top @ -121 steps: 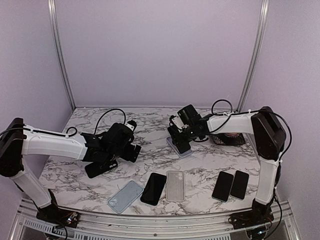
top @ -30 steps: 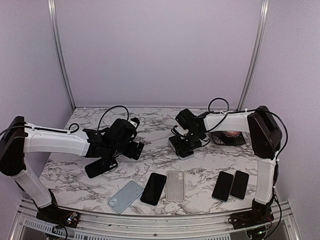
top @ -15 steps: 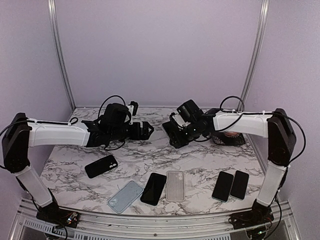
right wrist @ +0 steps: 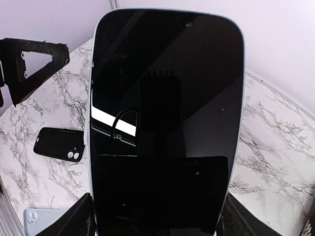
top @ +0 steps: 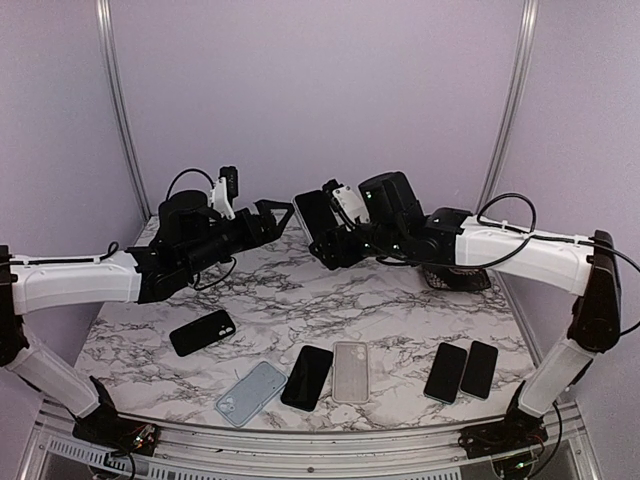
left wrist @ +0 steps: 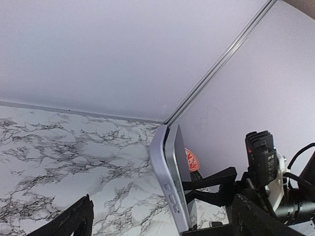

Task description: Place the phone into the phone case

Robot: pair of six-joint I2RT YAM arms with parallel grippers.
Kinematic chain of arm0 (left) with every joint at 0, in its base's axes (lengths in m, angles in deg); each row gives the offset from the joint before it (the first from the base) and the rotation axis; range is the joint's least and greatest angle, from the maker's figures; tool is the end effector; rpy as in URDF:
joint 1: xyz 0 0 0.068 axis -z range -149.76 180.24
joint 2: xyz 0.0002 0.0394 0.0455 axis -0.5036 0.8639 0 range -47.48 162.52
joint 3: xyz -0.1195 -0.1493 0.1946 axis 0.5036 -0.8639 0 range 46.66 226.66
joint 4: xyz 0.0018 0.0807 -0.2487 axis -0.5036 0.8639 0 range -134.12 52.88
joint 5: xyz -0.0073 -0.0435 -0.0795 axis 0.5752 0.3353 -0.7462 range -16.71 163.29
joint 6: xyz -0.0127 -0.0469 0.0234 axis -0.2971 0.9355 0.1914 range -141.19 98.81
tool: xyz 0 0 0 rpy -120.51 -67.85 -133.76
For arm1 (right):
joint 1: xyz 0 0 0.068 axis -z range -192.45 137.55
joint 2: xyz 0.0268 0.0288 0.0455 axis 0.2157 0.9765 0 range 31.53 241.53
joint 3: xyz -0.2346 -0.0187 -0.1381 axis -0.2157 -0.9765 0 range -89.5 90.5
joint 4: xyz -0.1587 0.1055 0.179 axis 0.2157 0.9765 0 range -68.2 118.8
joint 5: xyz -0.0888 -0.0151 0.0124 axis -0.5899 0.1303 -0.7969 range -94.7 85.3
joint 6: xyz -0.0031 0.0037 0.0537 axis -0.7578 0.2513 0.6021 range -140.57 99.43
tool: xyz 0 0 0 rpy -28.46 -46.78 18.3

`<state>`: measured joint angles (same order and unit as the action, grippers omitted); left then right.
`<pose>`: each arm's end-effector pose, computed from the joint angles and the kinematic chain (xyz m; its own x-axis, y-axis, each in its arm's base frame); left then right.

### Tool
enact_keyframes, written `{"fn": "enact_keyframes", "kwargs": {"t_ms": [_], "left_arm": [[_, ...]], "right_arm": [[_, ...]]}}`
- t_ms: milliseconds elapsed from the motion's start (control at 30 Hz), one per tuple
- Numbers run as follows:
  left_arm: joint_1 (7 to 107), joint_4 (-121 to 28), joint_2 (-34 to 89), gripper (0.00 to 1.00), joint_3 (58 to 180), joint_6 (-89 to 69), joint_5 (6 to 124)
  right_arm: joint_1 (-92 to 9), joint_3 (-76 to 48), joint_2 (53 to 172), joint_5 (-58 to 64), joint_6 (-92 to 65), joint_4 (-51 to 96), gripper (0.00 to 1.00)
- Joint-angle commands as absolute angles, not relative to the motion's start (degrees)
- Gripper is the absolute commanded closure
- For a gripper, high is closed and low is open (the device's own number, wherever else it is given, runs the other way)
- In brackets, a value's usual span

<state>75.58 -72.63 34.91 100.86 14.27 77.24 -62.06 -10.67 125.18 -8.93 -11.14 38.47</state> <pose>0.2400 -0.2393 0.3130 -0.3804 -0.4385 -0.8143 0.5409 0.6087 -0.5804 0.2498 0.2895 0.3152 -0.4516 -0.2786 -0.8476 -0.6536 0.7500 0.1017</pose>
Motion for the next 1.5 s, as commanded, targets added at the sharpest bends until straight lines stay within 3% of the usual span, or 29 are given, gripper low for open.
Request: {"fn": "enact_keyframes", "kwargs": {"t_ms": [0, 167, 433, 533, 667, 800, 933, 1033, 1100, 1167, 1267, 1333, 1467], "left_arm": [[75.56, -79.28, 34.39, 0.01, 101.06, 14.41, 74.01], [75.68, -79.54, 36.87, 0.02, 102.40, 16.44, 73.56], [77.20, -79.78, 40.85, 0.18, 105.82, 16.08, 71.79], [77.47, -80.24, 40.72, 0.31, 105.84, 14.77, 72.02], [77.85, -81.30, 40.77, 0.56, 105.83, 13.44, 71.07], [78.42, -82.19, 41.94, 0.69, 106.61, 13.20, 67.74], [78.84, -82.44, 42.52, 1.00, 107.21, 12.39, 66.28], [79.08, -82.44, 42.00, 1.00, 106.85, 10.57, 65.26], [79.40, -82.44, 41.11, 1.00, 106.58, 8.43, 64.75], [80.03, -82.24, 39.78, 1.00, 106.36, 4.96, 64.34], [81.27, -80.15, 37.08, 1.00, 106.47, -1.49, 62.37], [82.24, -77.43, 34.56, 1.00, 106.67, -6.34, 61.22], [84.84, -73.00, 30.21, 1.00, 106.51, -16.21, 54.87]], "right_arm": [[-63.42, -7.91, 123.79, -9.74, -11.34, 33.19, 1.00], [-64.95, -7.84, 122.11, -9.62, -12.61, 31.45, 1.00], [-66.51, -7.80, 121.36, -9.61, -14.63, 30.17, 1.00], [-66.61, -8.38, 120.98, -8.65, -15.35, 29.62, 1.00], [-66.68, -8.73, 120.91, -8.32, -16.28, 29.54, 1.00], [-66.67, -8.97, 120.45, -8.43, -16.98, 29.09, 1.00], [-66.68, -9.36, 119.94, -7.68, -17.98, 28.86, 1.00], [-66.67, -10.81, 118.69, -7.20, -18.90, 28.39, 0.98], [-66.66, -12.32, 117.39, -7.25, -19.58, 27.96, 0.74], [-66.53, -13.97, 115.66, -7.05, -20.39, 27.90, 0.40], [-65.73, -16.67, 112.01, -6.18, -23.76, 29.45, 0.10], [-64.10, -19.29, 108.40, -1.12, -26.26, 30.17, 0.02], [-60.23, -27.02, 99.54, 16.77, -32.94, 26.68, 0.01]]}}
